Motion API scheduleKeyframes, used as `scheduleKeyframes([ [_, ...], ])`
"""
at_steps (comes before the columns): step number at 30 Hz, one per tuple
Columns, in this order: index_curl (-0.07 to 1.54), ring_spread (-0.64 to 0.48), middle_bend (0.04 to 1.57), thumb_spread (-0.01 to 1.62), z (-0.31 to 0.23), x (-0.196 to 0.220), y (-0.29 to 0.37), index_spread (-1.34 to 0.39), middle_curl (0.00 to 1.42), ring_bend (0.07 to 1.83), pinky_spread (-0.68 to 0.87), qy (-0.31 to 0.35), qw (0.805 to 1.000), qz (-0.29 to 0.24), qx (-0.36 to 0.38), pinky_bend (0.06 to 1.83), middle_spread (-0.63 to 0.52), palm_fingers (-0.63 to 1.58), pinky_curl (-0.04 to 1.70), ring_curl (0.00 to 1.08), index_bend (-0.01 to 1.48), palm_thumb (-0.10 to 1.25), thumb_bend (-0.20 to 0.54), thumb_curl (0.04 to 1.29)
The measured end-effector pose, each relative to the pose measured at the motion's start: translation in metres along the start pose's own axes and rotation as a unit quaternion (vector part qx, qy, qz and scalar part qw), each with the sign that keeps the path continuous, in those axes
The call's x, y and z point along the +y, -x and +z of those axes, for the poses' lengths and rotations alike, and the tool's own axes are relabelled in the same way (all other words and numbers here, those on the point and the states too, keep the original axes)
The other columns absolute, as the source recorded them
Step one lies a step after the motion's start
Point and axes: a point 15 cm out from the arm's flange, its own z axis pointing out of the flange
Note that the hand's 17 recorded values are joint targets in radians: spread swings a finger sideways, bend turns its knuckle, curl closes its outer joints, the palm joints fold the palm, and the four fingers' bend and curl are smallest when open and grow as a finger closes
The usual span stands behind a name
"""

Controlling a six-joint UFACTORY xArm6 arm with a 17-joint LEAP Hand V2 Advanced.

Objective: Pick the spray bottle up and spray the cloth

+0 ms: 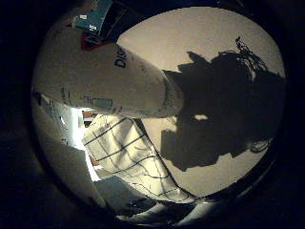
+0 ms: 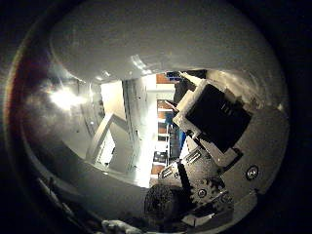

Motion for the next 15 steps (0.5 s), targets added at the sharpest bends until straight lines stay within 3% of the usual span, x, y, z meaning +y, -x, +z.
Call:
scheduleKeyframes([
  [9, 0.79, -0.17, 1.27, 1.07, -0.019, 0.000, 0.058, -0.23, 0.70, 1.32, -0.22, 0.077, 0.994, -0.081, -0.006, 1.22, -0.10, 1.19, 0.64, 0.59, 0.98, 1.10, -0.009, 0.48],
  [15, 0.80, -0.18, 1.32, 1.05, -0.035, -0.009, 0.100, -0.19, 0.69, 1.35, -0.20, 0.086, 0.984, -0.152, 0.023, 1.23, -0.09, 1.17, 0.72, 0.61, 1.09, 1.11, -0.012, 0.52],
])
